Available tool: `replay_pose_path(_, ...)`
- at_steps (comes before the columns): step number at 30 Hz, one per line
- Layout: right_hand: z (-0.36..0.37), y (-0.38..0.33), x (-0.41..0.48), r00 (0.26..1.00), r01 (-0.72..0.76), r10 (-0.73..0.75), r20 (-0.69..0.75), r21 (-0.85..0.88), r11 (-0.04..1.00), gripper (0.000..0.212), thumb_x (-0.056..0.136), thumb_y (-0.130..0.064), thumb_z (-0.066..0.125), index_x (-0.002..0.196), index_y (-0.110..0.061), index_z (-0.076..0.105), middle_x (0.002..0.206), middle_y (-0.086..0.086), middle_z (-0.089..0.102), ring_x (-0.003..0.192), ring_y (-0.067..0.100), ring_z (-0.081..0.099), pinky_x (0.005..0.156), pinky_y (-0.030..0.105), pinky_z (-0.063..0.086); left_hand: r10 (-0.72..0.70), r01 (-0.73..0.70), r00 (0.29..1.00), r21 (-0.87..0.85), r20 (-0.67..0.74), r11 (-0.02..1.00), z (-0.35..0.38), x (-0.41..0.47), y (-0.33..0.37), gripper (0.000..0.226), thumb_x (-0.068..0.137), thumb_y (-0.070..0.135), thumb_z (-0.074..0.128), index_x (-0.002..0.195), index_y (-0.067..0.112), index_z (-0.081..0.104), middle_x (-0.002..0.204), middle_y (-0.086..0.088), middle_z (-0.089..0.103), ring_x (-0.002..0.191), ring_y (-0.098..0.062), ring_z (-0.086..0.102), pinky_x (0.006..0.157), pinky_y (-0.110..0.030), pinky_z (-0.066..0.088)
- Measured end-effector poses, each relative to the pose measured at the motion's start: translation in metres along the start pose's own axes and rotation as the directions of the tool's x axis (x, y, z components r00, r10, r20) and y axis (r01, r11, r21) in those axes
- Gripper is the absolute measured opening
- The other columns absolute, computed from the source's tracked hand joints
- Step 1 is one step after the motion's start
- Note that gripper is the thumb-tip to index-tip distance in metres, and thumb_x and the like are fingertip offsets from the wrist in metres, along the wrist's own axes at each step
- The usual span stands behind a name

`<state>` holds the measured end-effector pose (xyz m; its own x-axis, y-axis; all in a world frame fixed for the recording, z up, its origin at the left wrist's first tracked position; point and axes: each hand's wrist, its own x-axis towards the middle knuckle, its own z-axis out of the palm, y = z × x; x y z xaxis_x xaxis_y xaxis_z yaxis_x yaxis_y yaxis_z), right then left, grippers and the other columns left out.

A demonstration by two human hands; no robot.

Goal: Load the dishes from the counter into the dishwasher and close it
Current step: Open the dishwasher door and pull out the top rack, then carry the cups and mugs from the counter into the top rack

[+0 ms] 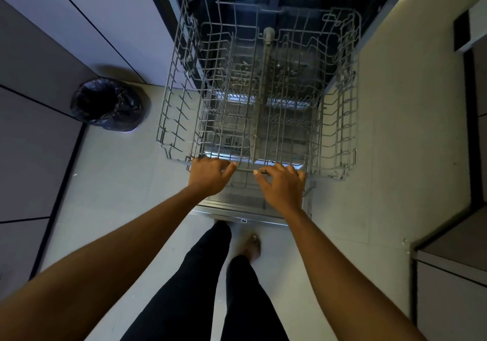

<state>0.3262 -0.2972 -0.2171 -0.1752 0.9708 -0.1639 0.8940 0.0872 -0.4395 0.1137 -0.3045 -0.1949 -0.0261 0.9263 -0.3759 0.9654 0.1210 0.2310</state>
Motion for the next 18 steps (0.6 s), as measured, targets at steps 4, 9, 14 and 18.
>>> replay_pose_path(4, -0.004, -0.004, 0.002, 0.999, -0.024, 0.023, 0.026, 0.019, 1.000, 0.051, 0.090, -0.067, 0.038, 0.104, -0.034, 0.074, 0.103, -0.011, 0.071, 0.104, 0.017, 0.057, 0.094, 0.038, 0.029, -0.006, 0.007, 1.000, -0.049, 0.027, 0.999, -0.001, 0.002, -0.002, 0.068, 0.092, 0.064, 0.016, 0.106, 0.028, 0.072, 0.098, 0.000, 0.073, 0.097, -0.020, 0.064, 0.096, -0.040, 0.036)
replay_pose_path(9, -0.009, -0.016, 0.005, 0.994, -0.093, 0.091, 0.064, 0.027, 0.995, 0.037, 0.091, -0.057, 0.049, 0.101, -0.034, 0.075, 0.105, -0.009, 0.069, 0.106, 0.020, 0.056, 0.096, 0.039, 0.028, 0.071, -0.074, 0.997, -0.448, -0.023, 0.891, -0.020, -0.005, -0.018, 0.036, 0.095, 0.043, 0.048, 0.105, 0.020, 0.074, 0.107, 0.003, 0.073, 0.095, -0.013, 0.066, 0.089, -0.038, 0.053)
replay_pose_path(14, -0.018, -0.054, 0.018, 0.962, -0.231, 0.219, 0.161, 0.063, 0.971, 0.022, 0.093, -0.037, 0.059, 0.106, -0.030, 0.075, 0.117, 0.001, 0.067, 0.112, 0.030, 0.058, 0.100, 0.044, 0.039, -0.029, -0.038, 0.995, -0.628, -0.096, 0.777, -0.049, -0.022, -0.066, 0.020, 0.099, 0.028, 0.057, 0.103, 0.017, 0.072, 0.094, 0.002, 0.072, 0.084, -0.008, 0.067, 0.075, -0.030, 0.058)
replay_pose_path(18, -0.009, -0.140, 0.040, 0.949, -0.202, 0.122, 0.290, 0.263, 0.944, 0.015, 0.092, -0.025, 0.064, 0.101, -0.022, 0.075, 0.108, 0.003, 0.069, 0.098, 0.025, 0.066, 0.082, 0.031, 0.050, -0.121, 0.001, 0.982, -0.640, -0.144, 0.768, -0.086, -0.037, -0.151, 0.023, 0.095, 0.032, 0.056, 0.103, 0.020, 0.074, 0.094, 0.005, 0.073, 0.081, -0.010, 0.067, 0.075, -0.030, 0.056)
